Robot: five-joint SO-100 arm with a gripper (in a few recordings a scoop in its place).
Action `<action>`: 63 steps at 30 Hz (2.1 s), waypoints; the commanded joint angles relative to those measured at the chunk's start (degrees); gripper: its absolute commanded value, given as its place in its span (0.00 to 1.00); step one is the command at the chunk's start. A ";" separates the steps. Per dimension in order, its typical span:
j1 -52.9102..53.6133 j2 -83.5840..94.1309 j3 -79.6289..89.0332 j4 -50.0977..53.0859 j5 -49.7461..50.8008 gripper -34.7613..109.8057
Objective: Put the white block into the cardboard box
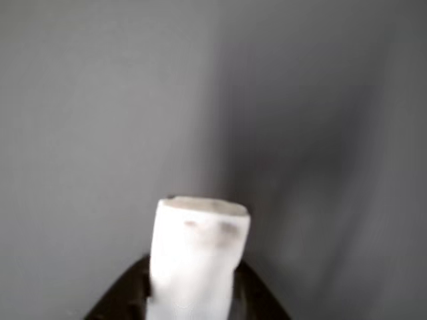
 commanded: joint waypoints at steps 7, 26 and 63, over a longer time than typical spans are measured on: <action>0.35 0.18 -3.16 3.96 1.05 0.23; 7.91 28.65 14.68 10.28 1.05 0.23; 42.71 31.29 9.40 11.60 22.85 0.23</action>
